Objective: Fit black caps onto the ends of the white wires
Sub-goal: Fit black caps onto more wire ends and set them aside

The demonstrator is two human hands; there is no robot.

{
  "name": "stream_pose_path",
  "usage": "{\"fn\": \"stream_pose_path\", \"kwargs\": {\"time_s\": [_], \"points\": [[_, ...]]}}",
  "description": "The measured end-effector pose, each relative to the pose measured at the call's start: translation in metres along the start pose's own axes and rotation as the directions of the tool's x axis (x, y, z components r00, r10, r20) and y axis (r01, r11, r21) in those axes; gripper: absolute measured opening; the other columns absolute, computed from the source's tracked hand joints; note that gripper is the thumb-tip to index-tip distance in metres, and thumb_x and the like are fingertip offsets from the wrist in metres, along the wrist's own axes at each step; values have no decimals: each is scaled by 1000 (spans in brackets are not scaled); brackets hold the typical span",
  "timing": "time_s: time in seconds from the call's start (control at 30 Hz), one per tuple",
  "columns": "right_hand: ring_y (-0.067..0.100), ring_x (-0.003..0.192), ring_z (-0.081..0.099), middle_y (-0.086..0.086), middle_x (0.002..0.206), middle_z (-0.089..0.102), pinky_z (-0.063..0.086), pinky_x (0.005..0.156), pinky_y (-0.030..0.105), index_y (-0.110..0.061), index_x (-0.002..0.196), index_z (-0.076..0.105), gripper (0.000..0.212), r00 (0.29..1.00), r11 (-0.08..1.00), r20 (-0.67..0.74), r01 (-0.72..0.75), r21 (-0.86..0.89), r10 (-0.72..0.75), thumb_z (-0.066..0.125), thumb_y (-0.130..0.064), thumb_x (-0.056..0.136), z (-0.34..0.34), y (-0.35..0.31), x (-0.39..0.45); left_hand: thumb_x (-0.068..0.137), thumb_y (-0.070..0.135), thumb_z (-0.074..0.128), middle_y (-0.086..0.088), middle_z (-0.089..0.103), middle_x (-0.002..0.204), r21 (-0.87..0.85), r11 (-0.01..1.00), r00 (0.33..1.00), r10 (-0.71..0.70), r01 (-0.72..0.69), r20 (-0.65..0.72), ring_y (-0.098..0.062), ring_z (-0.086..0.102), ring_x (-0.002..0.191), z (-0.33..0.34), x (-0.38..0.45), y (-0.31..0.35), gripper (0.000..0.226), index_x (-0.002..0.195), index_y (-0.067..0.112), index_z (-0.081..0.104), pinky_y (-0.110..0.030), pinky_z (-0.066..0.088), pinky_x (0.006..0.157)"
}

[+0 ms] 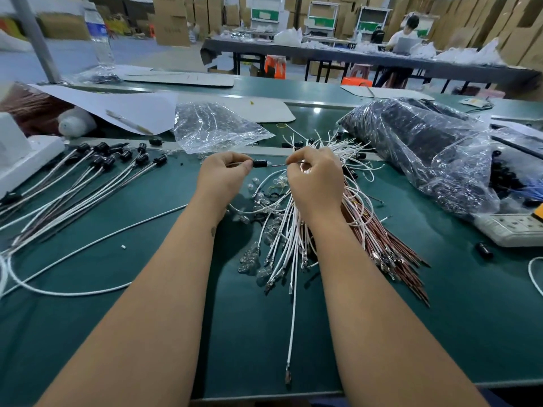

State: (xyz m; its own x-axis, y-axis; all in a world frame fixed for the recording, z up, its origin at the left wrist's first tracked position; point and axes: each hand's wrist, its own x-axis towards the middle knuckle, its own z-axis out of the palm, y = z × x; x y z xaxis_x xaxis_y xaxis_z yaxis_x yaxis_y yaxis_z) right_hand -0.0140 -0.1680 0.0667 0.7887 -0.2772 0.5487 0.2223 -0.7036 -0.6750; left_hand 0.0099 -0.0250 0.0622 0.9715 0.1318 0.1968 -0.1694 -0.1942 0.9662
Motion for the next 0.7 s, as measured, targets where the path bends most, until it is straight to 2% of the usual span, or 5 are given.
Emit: {"fn": "stream_pose_path", "kwargs": {"time_s": [0.17,0.27,0.4,0.57,0.7], "points": [[18,92,50,3,89,56,42,82,30,-18,88,71,16,1000,999,-4,14,29,-14,58,-10,87,-2,-2,-2,91,14,64,5,56,67,-16,1000,1000,15,-15,14,-3,44,53,1,-5,2,6,93,11,69,-6,37,47],[17,92,50,3,89,57,40,82,28,-17,89,71,16,1000,999,3,25,45,-25,58,-9,88,-3,-3,-4,91,14,64,6,57,68,-8,1000,999,30,-30,20,5,46,47,1,-7,2,7,94,11,69,-6,37,47],[19,91,52,4,91,58,43,84,31,-17,91,71,16,1000,998,-9,14,63,-13,57,-8,88,-5,-3,-4,91,17,64,7,57,66,-4,999,999,48,-48,20,7,46,46,0,-8,3,10,96,10,70,-5,37,48],[18,92,50,-4,85,49,39,82,26,-14,93,73,20,997,997,47,66,50,-68,56,-4,90,-1,-5,-5,92,17,63,20,50,44,-8,998,997,66,-66,43,6,42,38,2,-8,2,11,95,8,69,-5,32,44],[22,95,55,4,92,58,44,86,31,-4,100,72,32,989,991,85,112,71,-118,46,10,88,0,-7,-4,91,17,65,11,52,59,5,995,995,96,-96,28,8,44,42,4,-7,0,8,90,10,69,-5,35,47]]}}
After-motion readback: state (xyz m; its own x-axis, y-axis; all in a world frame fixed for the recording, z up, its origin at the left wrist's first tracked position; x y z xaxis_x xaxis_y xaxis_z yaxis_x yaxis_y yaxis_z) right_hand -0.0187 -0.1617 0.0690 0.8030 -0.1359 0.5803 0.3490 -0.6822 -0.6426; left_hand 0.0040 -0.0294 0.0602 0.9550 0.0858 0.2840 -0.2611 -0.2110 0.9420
